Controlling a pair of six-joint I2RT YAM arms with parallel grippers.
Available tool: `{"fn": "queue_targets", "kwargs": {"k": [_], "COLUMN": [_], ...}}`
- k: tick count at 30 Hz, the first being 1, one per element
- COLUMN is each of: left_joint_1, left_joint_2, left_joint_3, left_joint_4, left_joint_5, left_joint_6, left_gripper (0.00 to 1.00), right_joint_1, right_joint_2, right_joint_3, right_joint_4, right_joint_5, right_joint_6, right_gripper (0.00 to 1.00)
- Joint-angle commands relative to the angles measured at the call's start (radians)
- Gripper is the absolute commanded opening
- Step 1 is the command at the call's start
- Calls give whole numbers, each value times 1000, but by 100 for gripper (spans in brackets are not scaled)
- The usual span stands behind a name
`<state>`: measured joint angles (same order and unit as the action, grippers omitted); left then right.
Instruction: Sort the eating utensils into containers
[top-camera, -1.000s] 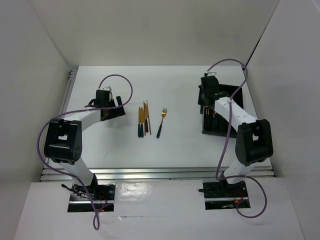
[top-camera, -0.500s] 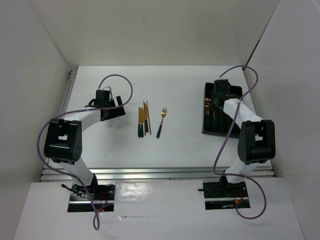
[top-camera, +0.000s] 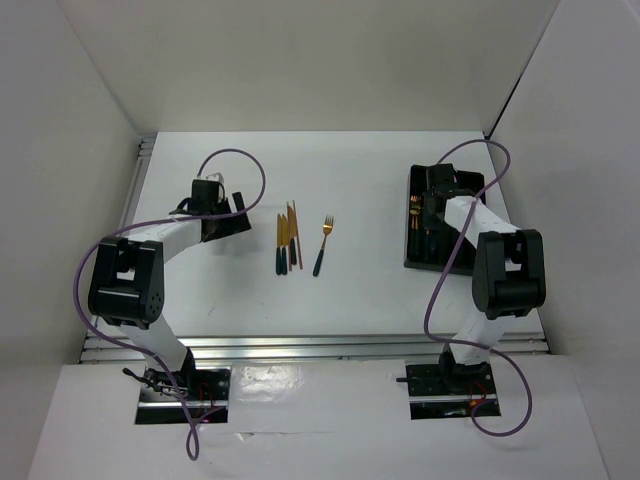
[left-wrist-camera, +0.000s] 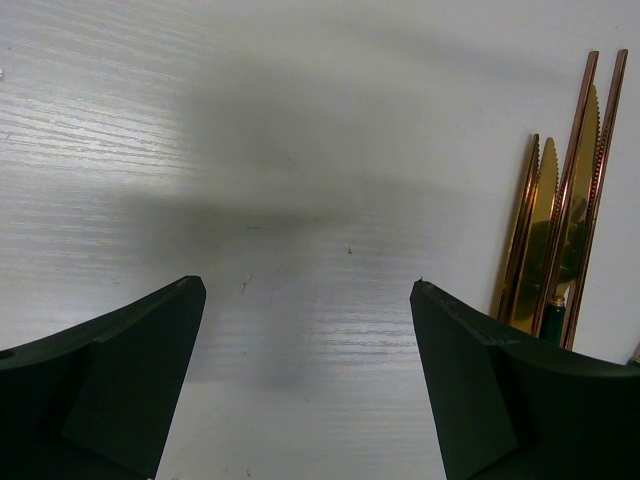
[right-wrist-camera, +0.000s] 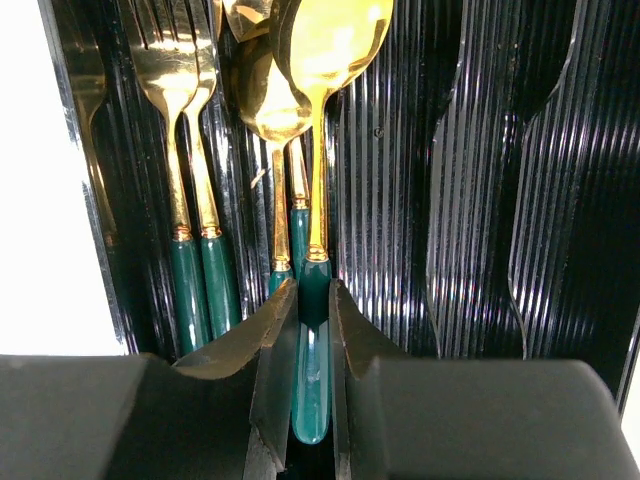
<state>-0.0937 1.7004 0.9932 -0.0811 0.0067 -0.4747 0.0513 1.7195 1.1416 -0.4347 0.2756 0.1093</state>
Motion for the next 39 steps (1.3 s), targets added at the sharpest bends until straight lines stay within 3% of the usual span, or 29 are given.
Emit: {"fn": "queue_targets", "kwargs": {"k": [1,11,17,22,27,31,37,39], "left_joint_1": [6,6,6,6,6,6,6,6], "left_joint_2": [8,8,8,8,8,8,8,8], "left_joint_3": [35,35,35,35,35,35,35,25], "left_joint_4": [27,27,27,27,27,27,27,37], "left_joint_5": [16,16,16,16,16,16,27,36], "left_joint_6": [1,1,1,1,1,1,1,1], "left_gripper": [99,99,99,99,99,99,99,99], "right_joint_1": [-4,-4,-4,-4,5,48,240,278], "right_joint_2": [0,29,19,-35,-156,-227,-160,-140], "right_joint_3": [33,33,43,43,55,35,58,58], "right_joint_4": [5,14,14,14,16,109,158,178], "right_joint_5": [-6,-27,-21,-21,-87,-278,-225,-228], "right_joint_6": [-13,-13,-3,6,38,50,197,249], "right_gripper": [12,13,42,50,50,51,51,46]}}
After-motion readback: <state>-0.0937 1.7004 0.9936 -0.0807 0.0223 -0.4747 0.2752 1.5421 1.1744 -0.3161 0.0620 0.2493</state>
